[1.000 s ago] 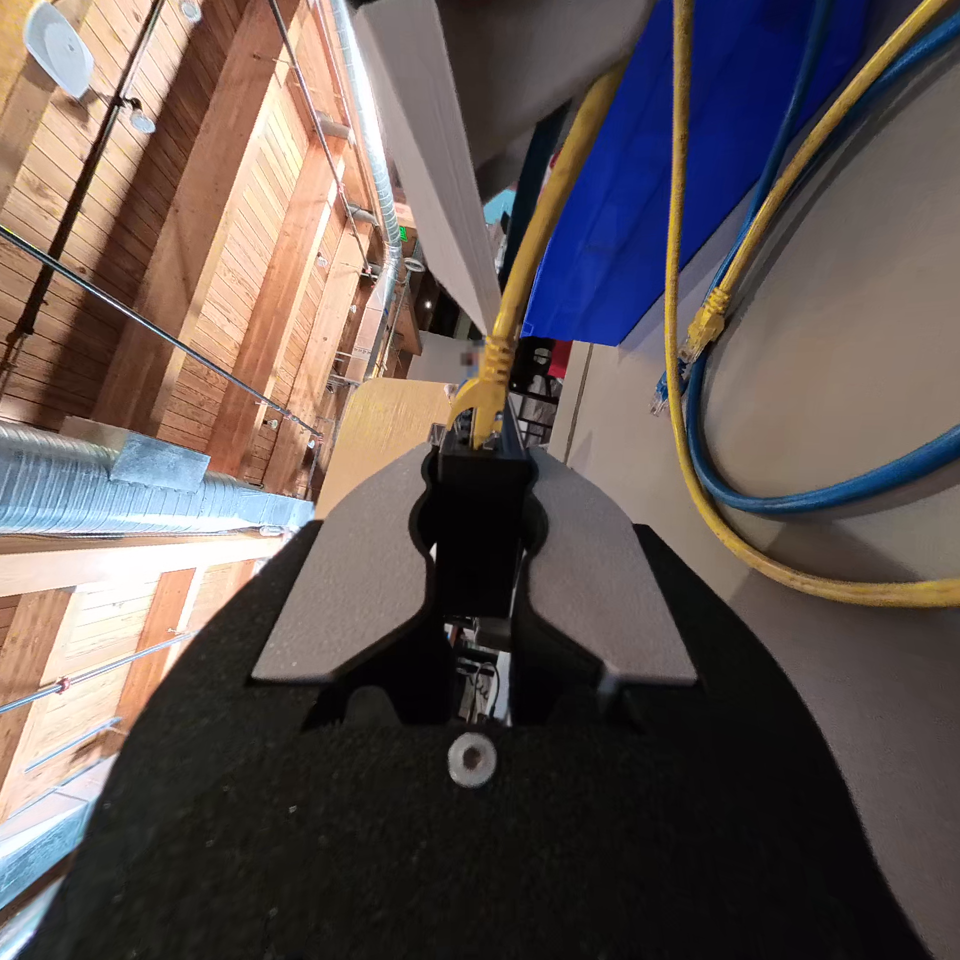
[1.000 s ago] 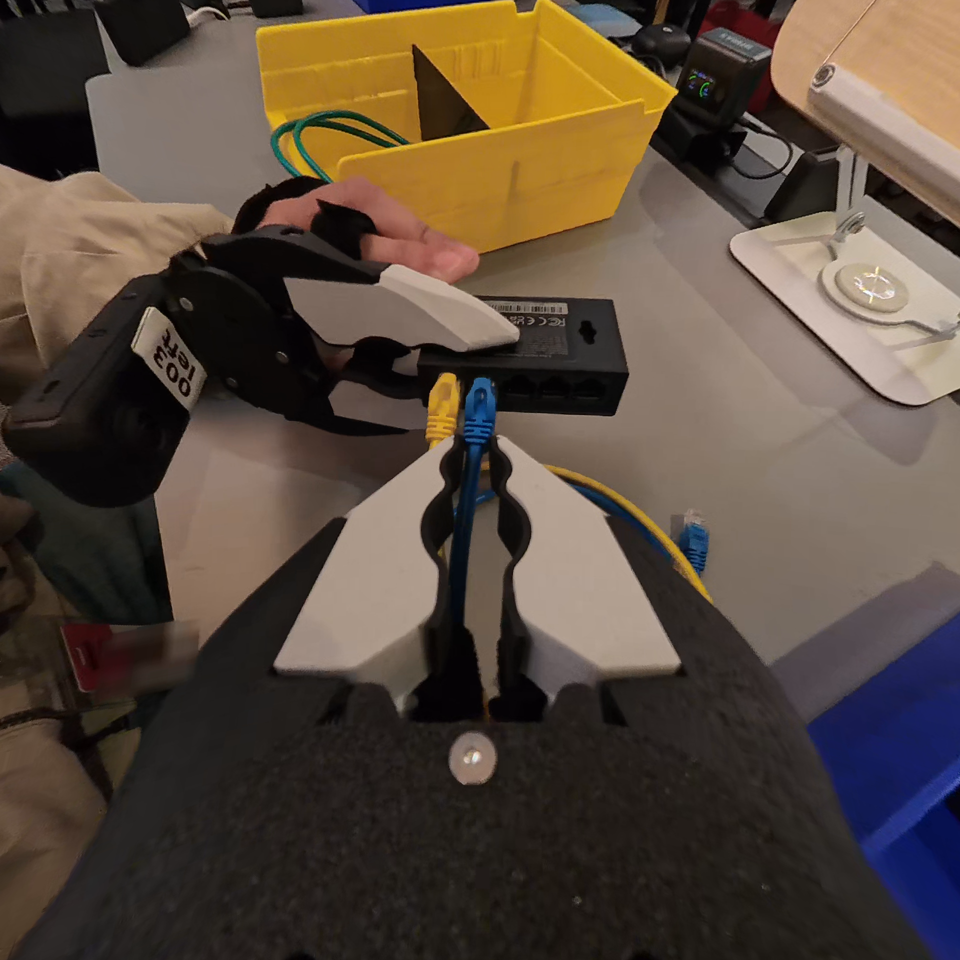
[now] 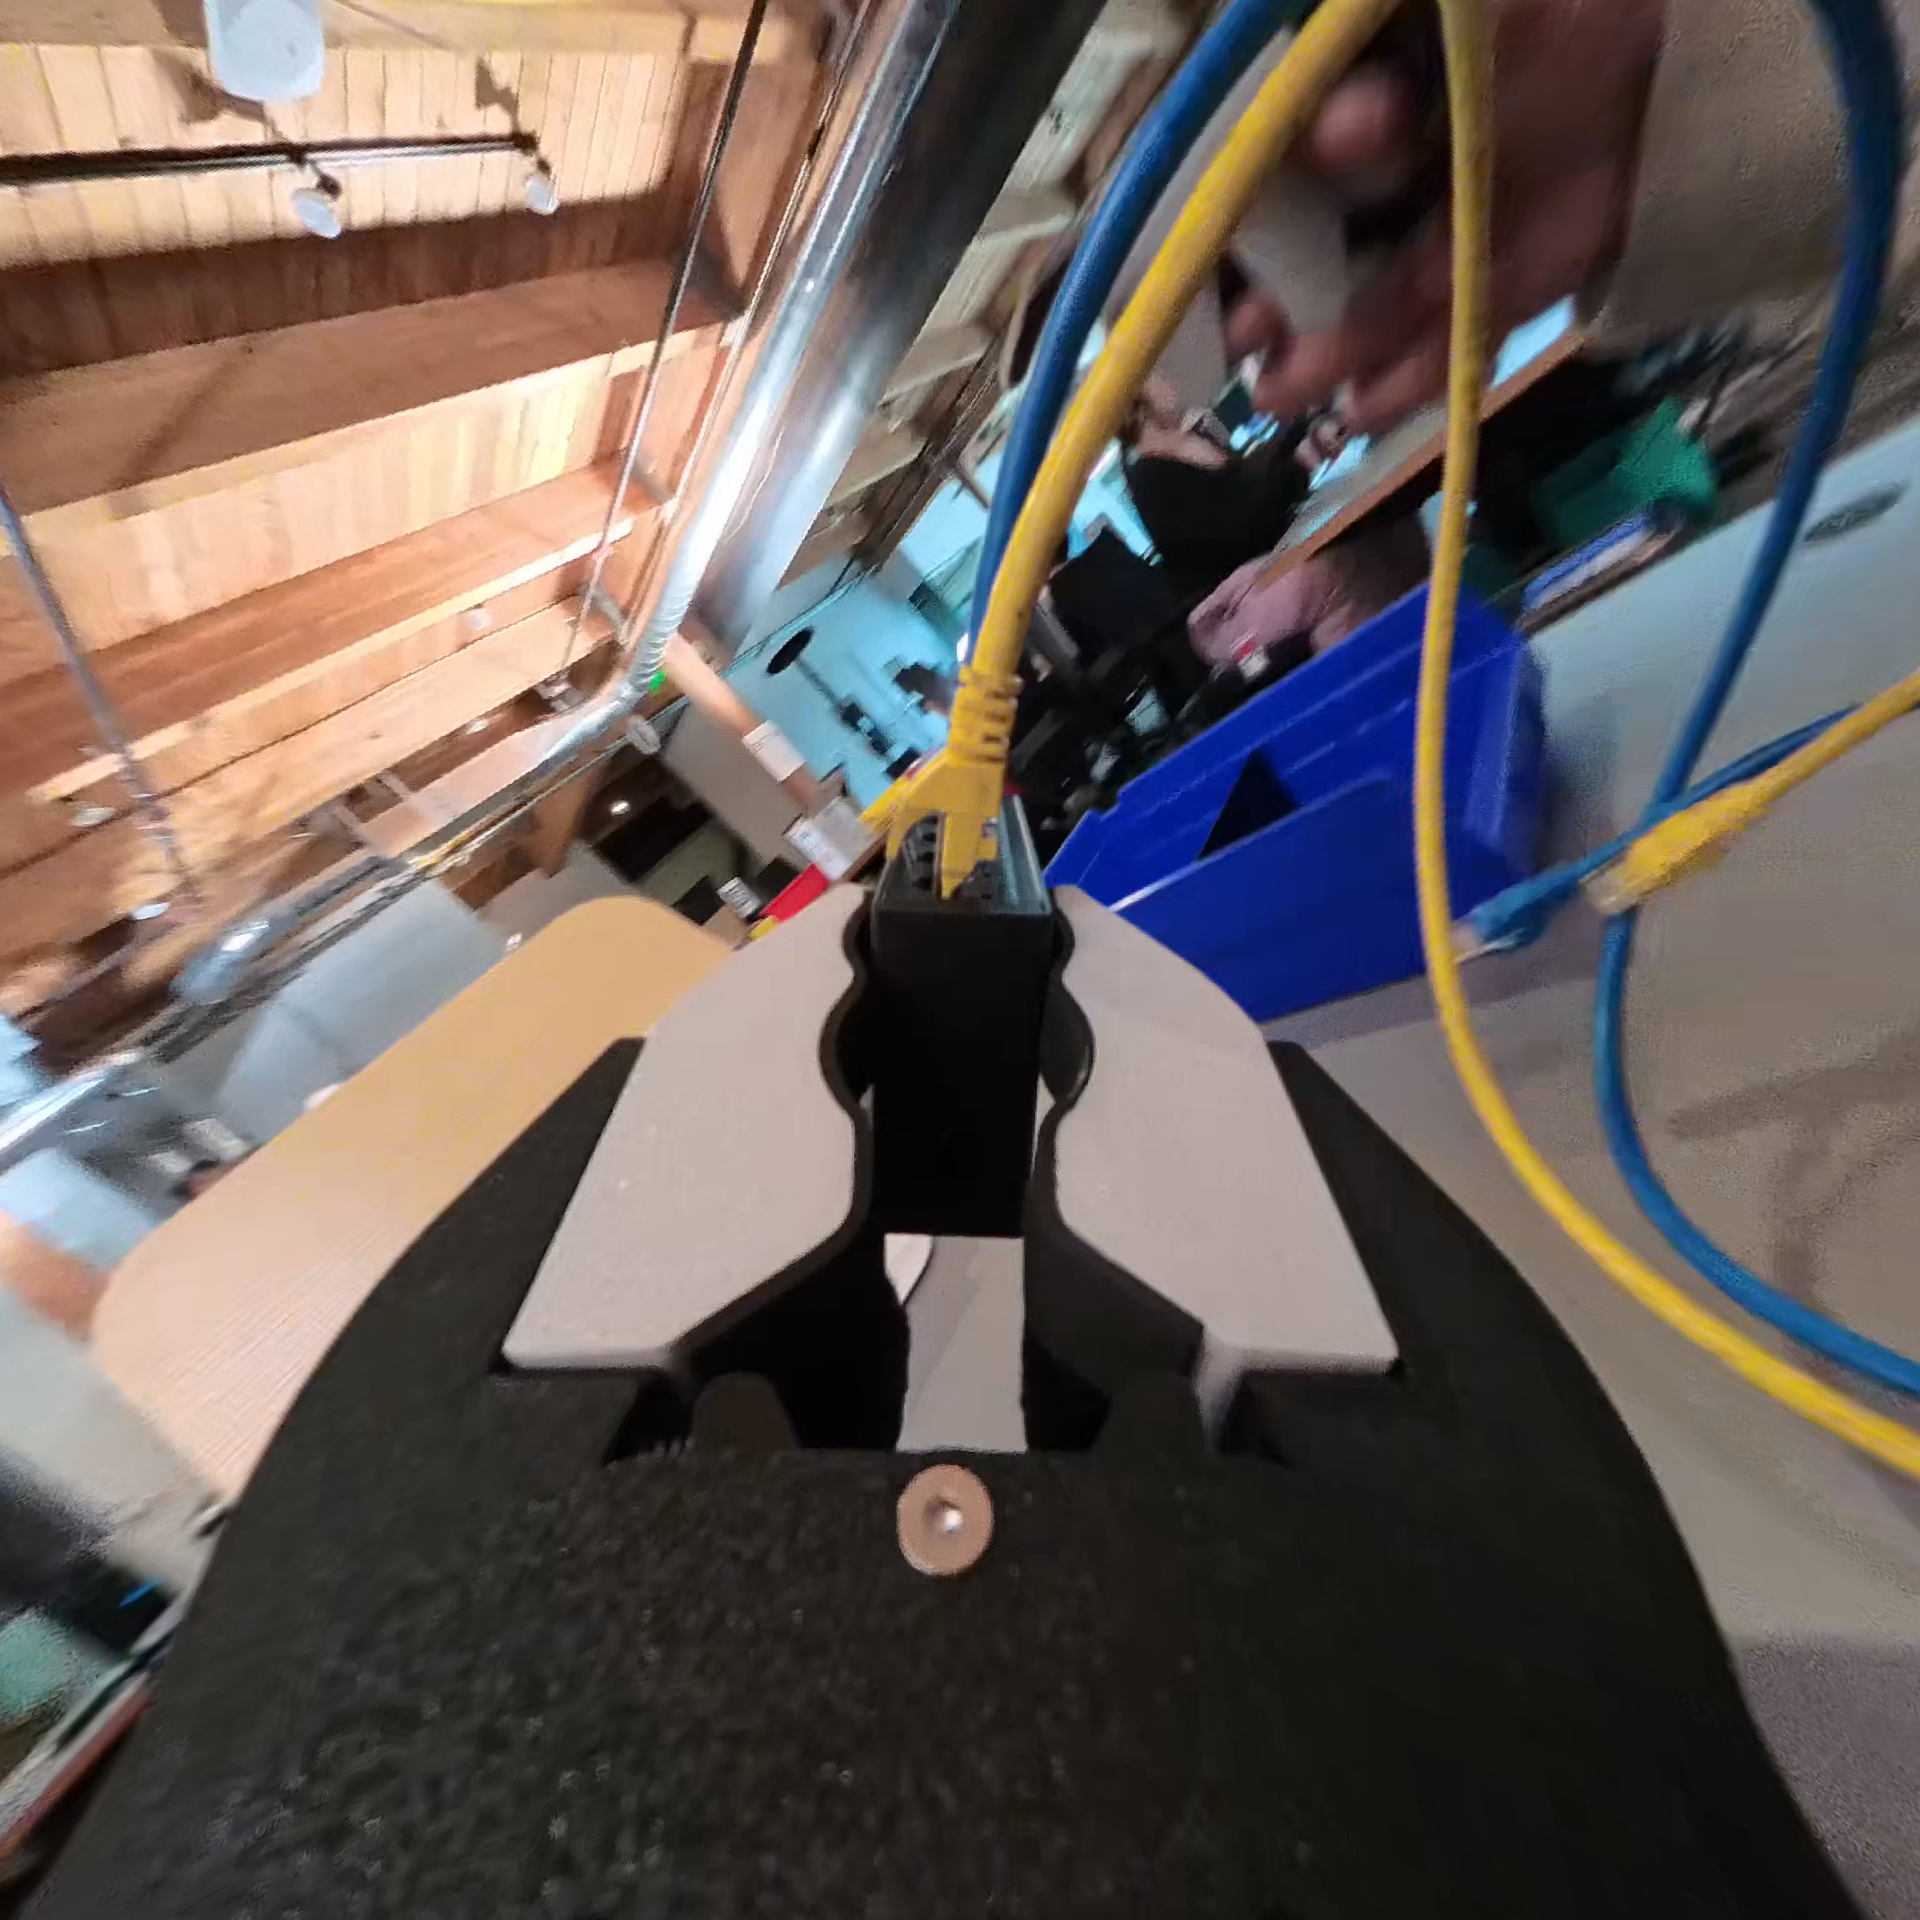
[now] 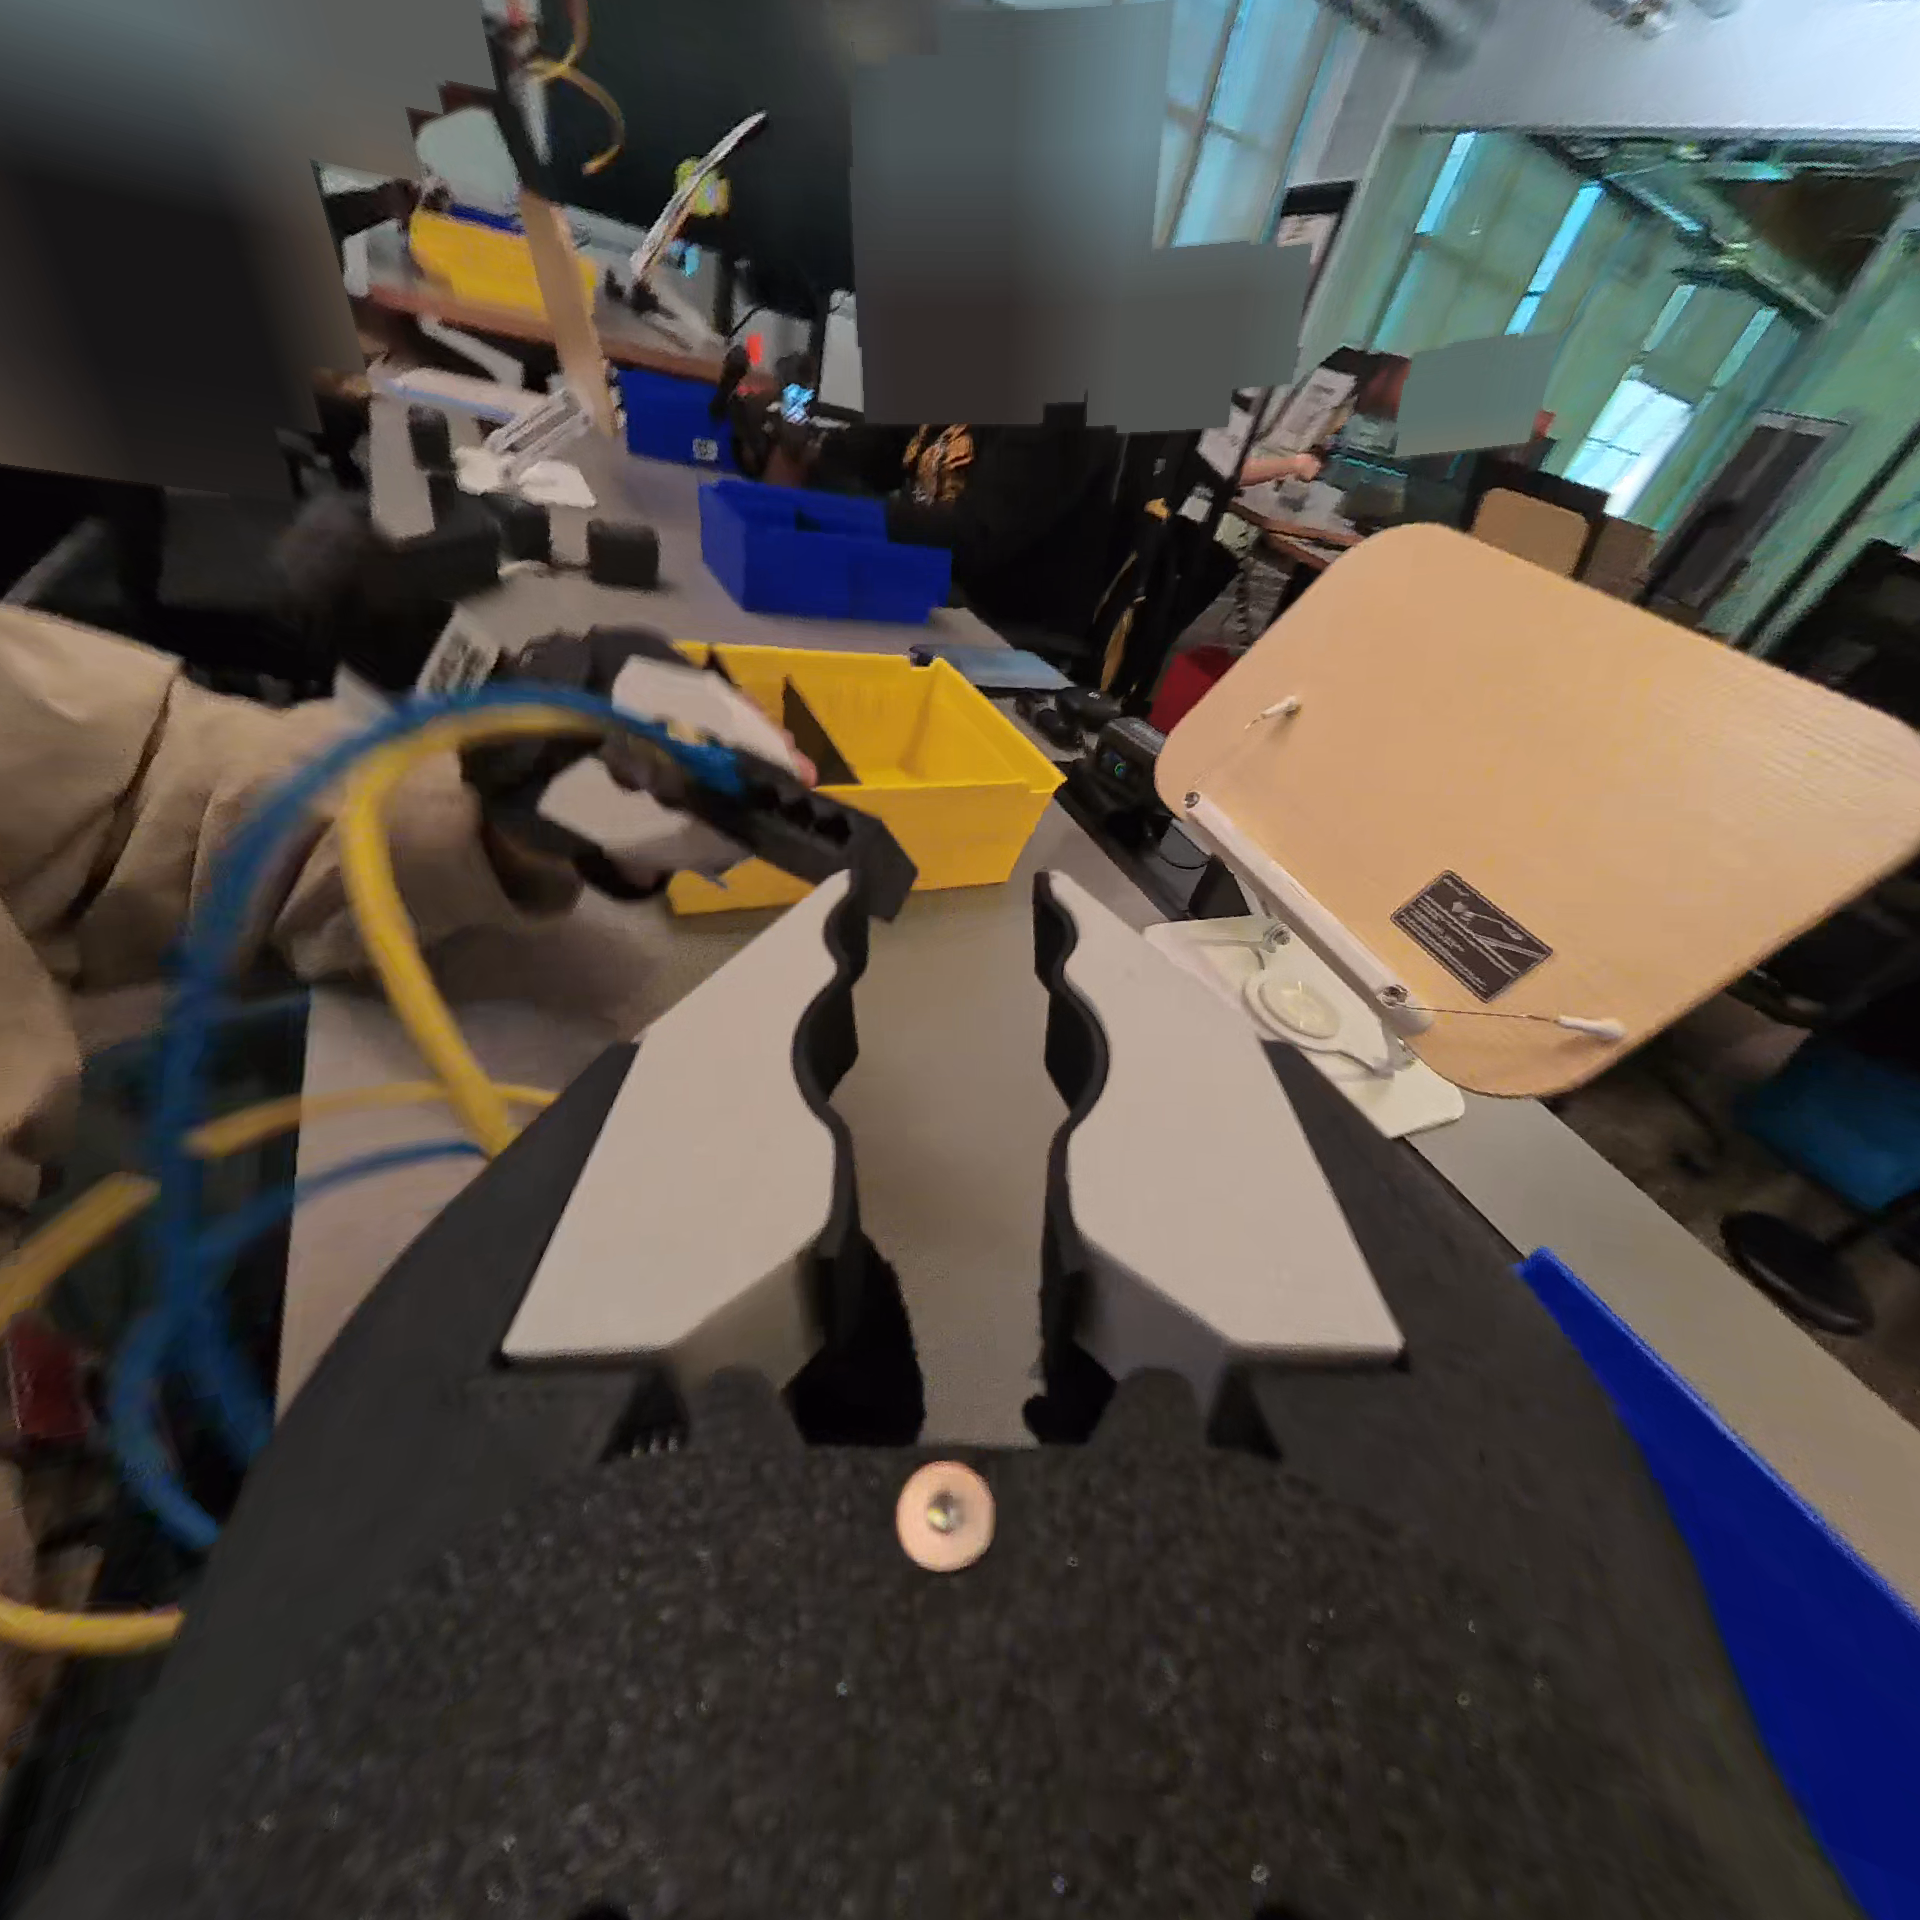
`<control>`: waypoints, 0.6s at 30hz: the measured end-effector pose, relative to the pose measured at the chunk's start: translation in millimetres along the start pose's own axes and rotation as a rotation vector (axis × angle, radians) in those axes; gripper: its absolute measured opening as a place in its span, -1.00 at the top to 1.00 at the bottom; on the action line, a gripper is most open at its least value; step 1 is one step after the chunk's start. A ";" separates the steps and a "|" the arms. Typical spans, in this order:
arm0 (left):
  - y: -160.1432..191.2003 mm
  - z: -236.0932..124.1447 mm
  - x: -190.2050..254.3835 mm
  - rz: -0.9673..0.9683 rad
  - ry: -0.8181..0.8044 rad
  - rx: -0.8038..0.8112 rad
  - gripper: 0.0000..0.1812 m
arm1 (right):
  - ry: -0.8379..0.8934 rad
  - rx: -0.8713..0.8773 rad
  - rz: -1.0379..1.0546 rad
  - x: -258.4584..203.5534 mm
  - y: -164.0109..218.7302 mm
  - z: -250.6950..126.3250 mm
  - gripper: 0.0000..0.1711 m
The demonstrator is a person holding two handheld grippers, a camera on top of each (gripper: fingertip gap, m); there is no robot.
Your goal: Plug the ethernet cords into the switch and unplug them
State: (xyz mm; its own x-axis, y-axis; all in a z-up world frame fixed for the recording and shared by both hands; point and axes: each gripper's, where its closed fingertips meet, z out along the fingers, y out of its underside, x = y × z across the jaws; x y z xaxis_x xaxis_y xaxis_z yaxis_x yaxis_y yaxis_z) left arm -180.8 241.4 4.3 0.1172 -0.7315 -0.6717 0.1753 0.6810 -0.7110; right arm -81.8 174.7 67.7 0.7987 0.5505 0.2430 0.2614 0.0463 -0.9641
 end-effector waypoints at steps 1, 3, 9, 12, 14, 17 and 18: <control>-10.5 -0.1 0.2 -0.045 0.052 0.037 0.70 | -0.054 -0.008 -0.016 -6.3 4.5 8.0 0.60; -29.8 0.9 -0.4 -0.115 0.136 0.099 0.70 | -0.202 -0.013 -0.018 -30.2 11.2 27.4 0.53; -61.1 11.1 9.9 -0.315 0.386 0.224 0.69 | -0.373 -0.013 -0.202 -70.1 7.0 73.7 0.47; -58.2 17.7 6.2 -0.367 0.409 0.227 0.69 | -0.349 -0.033 -0.313 -68.2 6.6 82.1 0.69; -51.5 20.5 3.9 -0.426 0.425 0.203 0.63 | -0.343 -0.067 -0.316 -61.4 9.7 84.8 0.69; -32.3 23.8 -9.0 -0.492 0.361 0.124 0.54 | -0.257 -0.136 -0.361 -34.9 17.8 86.3 0.69; -21.8 23.3 -19.0 -0.515 0.314 0.069 0.51 | -0.193 -0.156 -0.390 -18.9 18.4 85.7 0.69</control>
State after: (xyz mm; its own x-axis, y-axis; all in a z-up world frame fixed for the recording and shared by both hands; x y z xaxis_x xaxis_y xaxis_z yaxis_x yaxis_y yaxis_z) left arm -164.0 239.7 37.4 -0.2916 -0.9141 -0.2817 0.1971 0.2308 -0.9528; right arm -138.6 236.6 36.1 0.5130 0.6627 0.5455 0.6122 0.1629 -0.7737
